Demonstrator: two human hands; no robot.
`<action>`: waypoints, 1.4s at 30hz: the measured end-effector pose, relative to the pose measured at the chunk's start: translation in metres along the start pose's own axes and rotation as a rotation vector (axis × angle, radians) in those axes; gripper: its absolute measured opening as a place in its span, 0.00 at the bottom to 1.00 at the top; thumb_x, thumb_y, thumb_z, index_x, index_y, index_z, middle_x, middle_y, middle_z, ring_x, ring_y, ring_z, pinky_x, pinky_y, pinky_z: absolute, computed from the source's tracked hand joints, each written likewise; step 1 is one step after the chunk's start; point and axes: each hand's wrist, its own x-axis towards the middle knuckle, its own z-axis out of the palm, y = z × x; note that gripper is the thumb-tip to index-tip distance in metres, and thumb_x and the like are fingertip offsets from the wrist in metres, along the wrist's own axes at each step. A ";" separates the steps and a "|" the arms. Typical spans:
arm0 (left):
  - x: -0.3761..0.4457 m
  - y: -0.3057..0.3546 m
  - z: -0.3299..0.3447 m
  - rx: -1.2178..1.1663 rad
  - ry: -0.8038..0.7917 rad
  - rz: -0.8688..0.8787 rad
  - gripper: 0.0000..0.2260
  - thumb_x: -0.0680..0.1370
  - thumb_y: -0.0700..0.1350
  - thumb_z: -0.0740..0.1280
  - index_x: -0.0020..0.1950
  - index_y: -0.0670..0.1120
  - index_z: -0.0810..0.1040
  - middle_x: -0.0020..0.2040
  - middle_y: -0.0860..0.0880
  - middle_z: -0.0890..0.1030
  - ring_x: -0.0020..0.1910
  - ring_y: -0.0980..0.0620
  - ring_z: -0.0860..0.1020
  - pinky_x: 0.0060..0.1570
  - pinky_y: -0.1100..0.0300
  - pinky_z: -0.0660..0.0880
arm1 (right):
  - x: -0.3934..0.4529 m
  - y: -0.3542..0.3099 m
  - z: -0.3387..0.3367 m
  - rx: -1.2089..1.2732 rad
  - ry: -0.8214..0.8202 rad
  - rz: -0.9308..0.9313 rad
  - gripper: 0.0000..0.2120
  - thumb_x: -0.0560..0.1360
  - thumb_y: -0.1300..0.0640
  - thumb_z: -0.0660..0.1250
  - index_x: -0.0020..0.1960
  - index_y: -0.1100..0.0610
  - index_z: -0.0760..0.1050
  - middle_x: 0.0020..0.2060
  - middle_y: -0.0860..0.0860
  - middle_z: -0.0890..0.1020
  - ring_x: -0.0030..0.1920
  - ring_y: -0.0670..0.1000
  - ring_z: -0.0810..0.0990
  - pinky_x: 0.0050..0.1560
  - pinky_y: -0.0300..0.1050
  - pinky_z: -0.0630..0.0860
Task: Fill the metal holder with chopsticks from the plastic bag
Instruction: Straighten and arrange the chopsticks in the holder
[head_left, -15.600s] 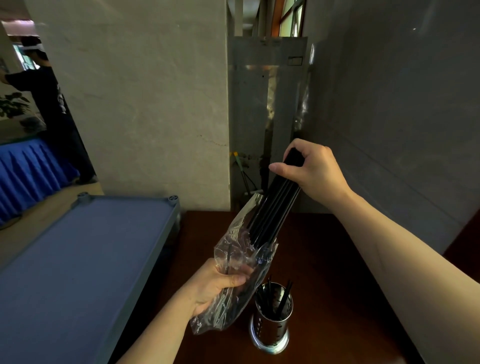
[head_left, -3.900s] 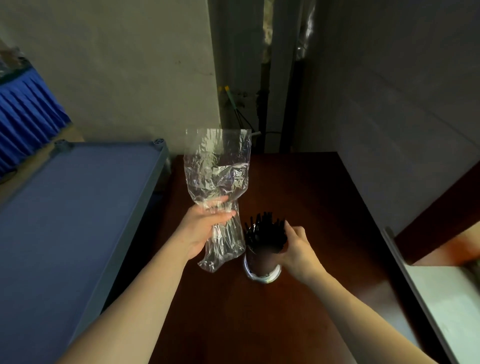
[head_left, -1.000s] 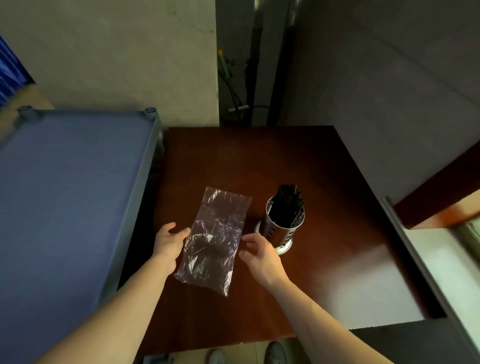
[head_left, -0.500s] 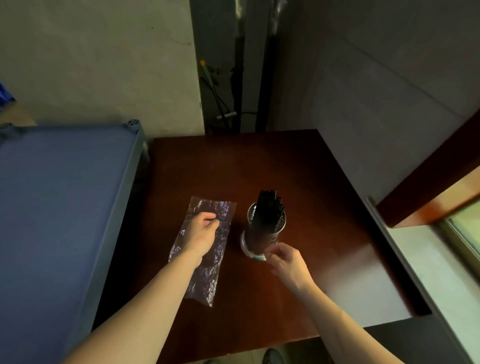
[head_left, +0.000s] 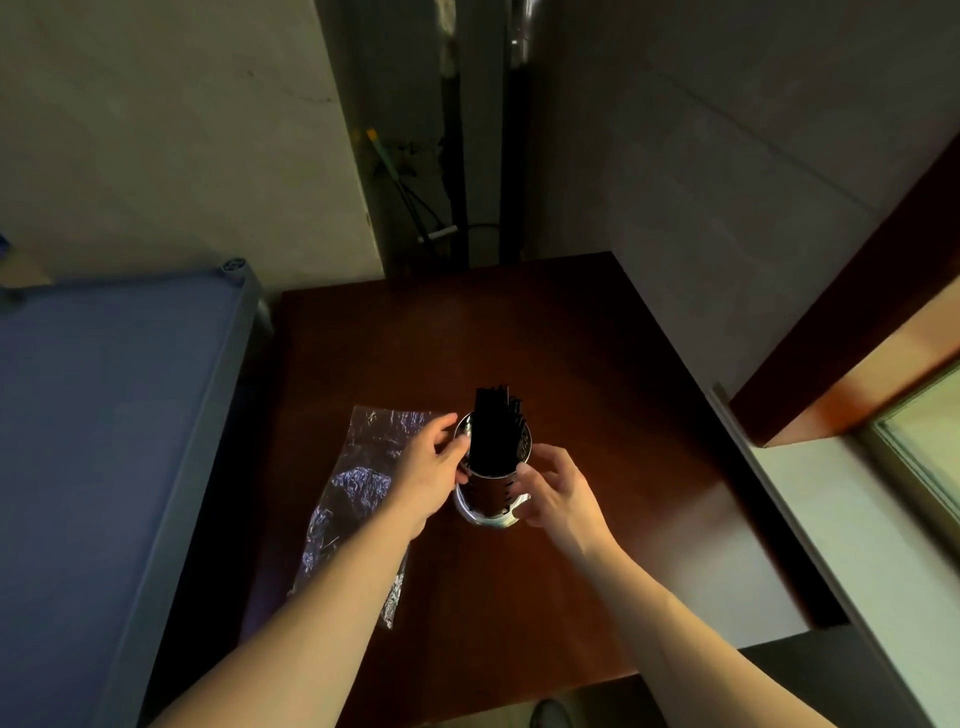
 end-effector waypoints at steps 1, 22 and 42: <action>-0.001 0.000 0.001 0.008 0.006 -0.001 0.21 0.83 0.45 0.65 0.76 0.52 0.68 0.67 0.50 0.78 0.40 0.52 0.84 0.43 0.57 0.79 | 0.001 0.000 0.000 -0.005 -0.001 -0.008 0.19 0.81 0.47 0.65 0.70 0.49 0.68 0.46 0.53 0.86 0.38 0.49 0.86 0.44 0.49 0.82; -0.012 0.009 0.033 0.072 0.041 -0.070 0.37 0.77 0.37 0.70 0.79 0.61 0.58 0.76 0.47 0.67 0.55 0.47 0.83 0.55 0.51 0.82 | 0.025 0.001 -0.023 -0.188 0.016 -0.037 0.16 0.80 0.53 0.66 0.67 0.47 0.70 0.41 0.50 0.86 0.38 0.47 0.85 0.33 0.39 0.78; 0.002 0.029 0.043 0.242 0.204 0.030 0.22 0.74 0.48 0.76 0.67 0.52 0.77 0.61 0.49 0.70 0.61 0.46 0.77 0.60 0.49 0.78 | 0.053 -0.040 -0.032 -0.632 0.000 -0.318 0.11 0.79 0.54 0.69 0.58 0.59 0.82 0.45 0.51 0.79 0.44 0.51 0.78 0.39 0.40 0.70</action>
